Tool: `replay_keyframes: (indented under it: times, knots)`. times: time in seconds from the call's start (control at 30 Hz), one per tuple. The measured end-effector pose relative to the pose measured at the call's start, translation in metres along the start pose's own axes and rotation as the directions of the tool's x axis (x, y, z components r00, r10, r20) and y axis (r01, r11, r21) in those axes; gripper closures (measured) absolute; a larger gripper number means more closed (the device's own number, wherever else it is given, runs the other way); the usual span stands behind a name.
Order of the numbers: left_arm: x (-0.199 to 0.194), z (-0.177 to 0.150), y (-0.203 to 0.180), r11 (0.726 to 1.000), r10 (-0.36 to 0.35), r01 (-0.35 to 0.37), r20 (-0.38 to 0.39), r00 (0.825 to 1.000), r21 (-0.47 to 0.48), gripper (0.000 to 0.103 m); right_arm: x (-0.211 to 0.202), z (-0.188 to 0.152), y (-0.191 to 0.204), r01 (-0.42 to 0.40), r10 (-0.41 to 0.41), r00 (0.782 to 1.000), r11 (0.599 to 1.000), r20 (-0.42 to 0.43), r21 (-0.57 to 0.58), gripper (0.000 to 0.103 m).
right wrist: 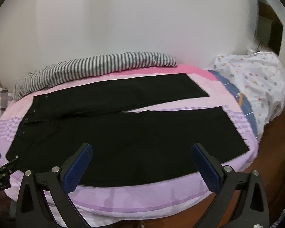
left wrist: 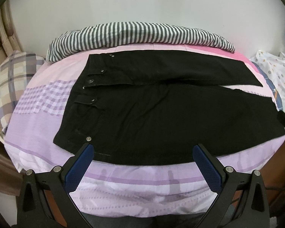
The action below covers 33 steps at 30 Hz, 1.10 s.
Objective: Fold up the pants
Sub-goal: 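Move the left tool to the pants waistband and close on it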
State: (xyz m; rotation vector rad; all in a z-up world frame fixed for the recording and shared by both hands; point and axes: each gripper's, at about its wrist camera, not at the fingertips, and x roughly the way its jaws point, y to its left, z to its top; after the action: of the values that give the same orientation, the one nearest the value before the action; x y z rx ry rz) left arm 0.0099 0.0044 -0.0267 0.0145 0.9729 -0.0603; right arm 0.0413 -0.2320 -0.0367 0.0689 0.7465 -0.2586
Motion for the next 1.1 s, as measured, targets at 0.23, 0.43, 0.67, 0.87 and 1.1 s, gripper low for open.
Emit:
replay_keyframes:
  times: [0.23,0.43,0.67,0.87,1.1]
  knots:
    - [0.021,0.022,0.022,0.999,-0.005,0.005,-0.011,1.0,-0.049,0.0,0.019,0.01,0.002,-0.089,0.09,0.996,0.996,-0.029,0.024,0.0]
    - [0.041,0.057,0.058,0.996,0.012,-0.012,-0.002,1.0,-0.093,0.017,0.041,0.031,0.004,-0.126,0.128,0.991,0.991,-0.041,0.049,0.0]
    - [0.068,0.116,0.116,0.983,-0.041,0.048,0.042,0.998,-0.18,0.03,0.074,0.053,0.017,-0.144,0.148,0.986,0.988,-0.072,0.057,0.0]
    - [0.104,0.163,0.169,0.917,-0.217,0.227,0.067,0.974,-0.328,0.03,0.102,0.068,0.04,-0.155,0.158,0.981,0.987,-0.111,0.033,0.0]
    - [0.15,0.195,0.212,0.848,-0.287,0.281,0.056,0.956,-0.45,0.03,0.136,0.086,0.066,-0.158,0.156,0.976,0.987,-0.15,-0.001,0.0]
